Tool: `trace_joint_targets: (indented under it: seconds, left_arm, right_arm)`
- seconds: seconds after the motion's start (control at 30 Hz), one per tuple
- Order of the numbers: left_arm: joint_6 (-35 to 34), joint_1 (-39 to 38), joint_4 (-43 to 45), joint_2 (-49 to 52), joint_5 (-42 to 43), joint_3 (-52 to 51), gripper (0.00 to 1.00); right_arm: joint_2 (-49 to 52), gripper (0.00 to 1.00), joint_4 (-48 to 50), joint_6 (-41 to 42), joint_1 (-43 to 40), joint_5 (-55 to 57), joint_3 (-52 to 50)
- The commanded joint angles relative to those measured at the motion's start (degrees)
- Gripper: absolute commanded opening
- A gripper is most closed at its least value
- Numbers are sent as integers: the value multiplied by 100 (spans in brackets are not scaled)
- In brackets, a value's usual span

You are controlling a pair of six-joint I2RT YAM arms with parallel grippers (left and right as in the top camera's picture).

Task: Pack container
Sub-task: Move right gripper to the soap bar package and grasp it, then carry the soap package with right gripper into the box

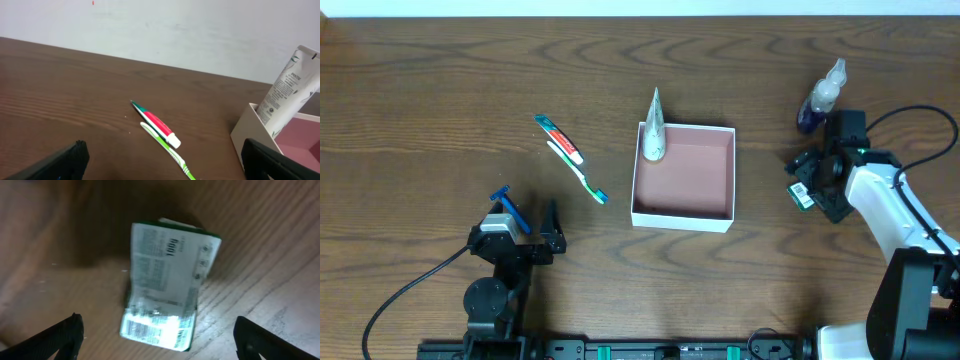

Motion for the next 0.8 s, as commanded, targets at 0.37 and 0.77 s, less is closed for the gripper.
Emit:
trace_joint_targets:
  seconds: [0.37,0.77]
  left_arm:
    - [98,-13,-208,-2,66,-90,98]
    - [98,-13,-208,-2,63,-90,98]
  right_arm:
    - [-15,88,1032,85,-59,538,-756]
    - [212,73,1624,42,-59,758,-927]
